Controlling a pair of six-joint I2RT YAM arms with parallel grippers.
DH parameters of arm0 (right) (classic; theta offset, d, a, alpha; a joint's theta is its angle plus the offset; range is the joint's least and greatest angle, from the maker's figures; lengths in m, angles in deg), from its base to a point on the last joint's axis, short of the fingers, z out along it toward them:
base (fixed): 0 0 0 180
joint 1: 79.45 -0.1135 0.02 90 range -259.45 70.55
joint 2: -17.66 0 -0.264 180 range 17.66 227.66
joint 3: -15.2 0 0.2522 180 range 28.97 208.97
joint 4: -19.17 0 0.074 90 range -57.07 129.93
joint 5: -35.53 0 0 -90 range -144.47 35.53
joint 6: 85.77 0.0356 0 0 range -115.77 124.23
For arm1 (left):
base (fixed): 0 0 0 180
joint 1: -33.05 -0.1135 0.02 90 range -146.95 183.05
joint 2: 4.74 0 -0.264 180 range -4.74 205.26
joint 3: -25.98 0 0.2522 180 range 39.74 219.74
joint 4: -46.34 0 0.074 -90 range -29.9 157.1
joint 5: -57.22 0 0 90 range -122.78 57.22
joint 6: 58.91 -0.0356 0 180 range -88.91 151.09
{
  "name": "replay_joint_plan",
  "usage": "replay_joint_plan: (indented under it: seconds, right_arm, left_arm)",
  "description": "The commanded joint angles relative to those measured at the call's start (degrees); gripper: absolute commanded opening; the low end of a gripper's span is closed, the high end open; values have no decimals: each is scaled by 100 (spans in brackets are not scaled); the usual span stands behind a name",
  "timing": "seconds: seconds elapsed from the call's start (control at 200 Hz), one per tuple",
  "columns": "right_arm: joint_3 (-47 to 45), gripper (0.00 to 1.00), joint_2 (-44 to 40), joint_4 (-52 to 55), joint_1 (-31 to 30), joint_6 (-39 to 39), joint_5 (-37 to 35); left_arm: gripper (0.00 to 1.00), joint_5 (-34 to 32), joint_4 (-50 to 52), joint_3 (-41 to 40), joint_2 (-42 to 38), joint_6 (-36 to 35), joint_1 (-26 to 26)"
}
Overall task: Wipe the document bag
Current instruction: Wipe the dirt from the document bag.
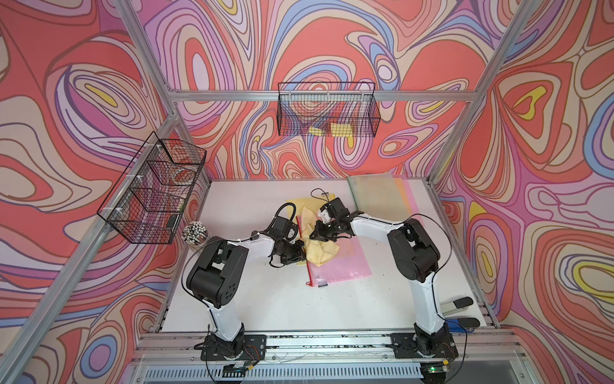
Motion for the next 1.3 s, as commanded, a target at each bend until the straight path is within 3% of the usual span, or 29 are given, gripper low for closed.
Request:
replay_joint_plan:
  seconds: [0.0,0.135,0.325,0.461,0.566,0.656,0.786,0.911,1.122,1.297]
  right_arm:
    - [94,0,469,-107,115,319,196]
    - [-156,0,439,-41,399,162,-57]
    - [-1210,0,-220,-124,1533,-77,-79]
    - [-1447,0,-596,197,2056,-423,-262]
    - [-1319,0,-666,172,1895,-339,-227]
    - [-894,0,-507,242,1329,-260,-337]
    - [102,0,166,359,535,-101,-276]
    - [783,0,691,335,216,99,-130]
    - [1404,0,1287,497,370,46,-50]
    - [748,0,953,283,1227,12,125]
  left_arm:
    - [0,118,-29,5,-17,107,-6]
    - [0,110,-20,-43,-112,92,-12]
    - [0,78,57,-16,-142,34,-4]
    - [0,140,33,20,-86,41,-9]
    - [0,162,-9,15,-63,68,-7]
    - [0,172,-22,20,-53,95,-9]
    - [0,165,-5,12,-66,95,-5]
    - [0,171,31,17,-66,78,-11]
    - [0,151,78,19,-61,59,-8]
    - [0,144,82,-4,-131,52,-6]
